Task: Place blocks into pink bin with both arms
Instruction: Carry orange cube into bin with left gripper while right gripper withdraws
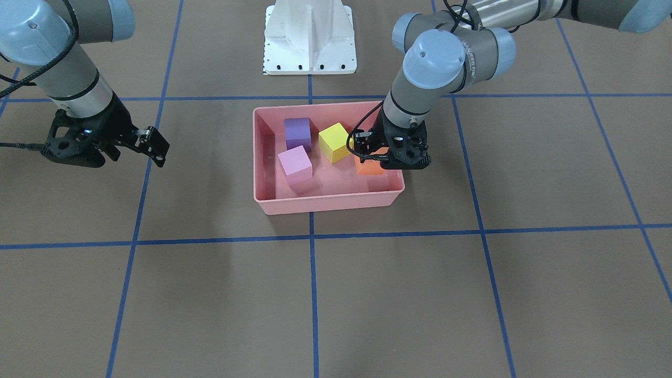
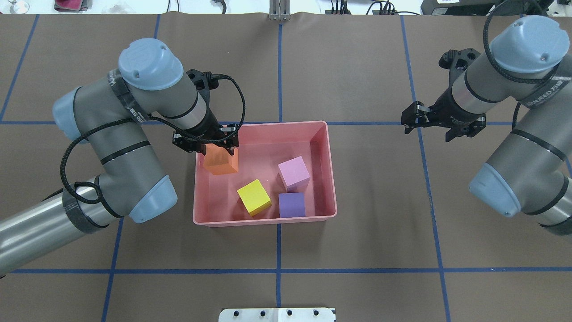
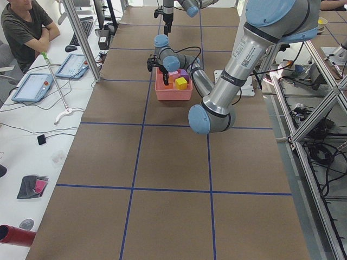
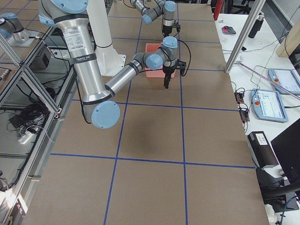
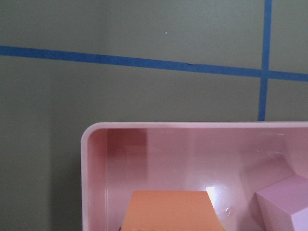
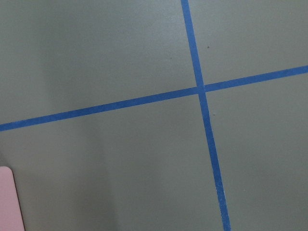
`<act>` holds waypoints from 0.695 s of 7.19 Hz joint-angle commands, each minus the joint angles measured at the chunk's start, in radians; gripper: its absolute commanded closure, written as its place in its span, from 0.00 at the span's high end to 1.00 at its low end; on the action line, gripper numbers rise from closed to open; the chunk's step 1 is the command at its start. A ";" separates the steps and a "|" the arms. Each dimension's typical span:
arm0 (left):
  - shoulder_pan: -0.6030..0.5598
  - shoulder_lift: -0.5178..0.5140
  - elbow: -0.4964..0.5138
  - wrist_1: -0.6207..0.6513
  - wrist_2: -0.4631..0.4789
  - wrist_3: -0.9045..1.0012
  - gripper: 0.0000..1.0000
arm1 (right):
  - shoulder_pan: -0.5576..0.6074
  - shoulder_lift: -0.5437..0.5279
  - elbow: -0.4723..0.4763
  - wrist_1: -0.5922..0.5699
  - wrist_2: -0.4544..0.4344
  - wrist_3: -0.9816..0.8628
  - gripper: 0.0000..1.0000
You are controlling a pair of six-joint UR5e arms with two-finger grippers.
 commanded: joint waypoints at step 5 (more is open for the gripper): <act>-0.162 0.164 -0.230 0.036 -0.080 0.077 1.00 | 0.048 -0.003 0.000 0.000 0.002 -0.004 1.00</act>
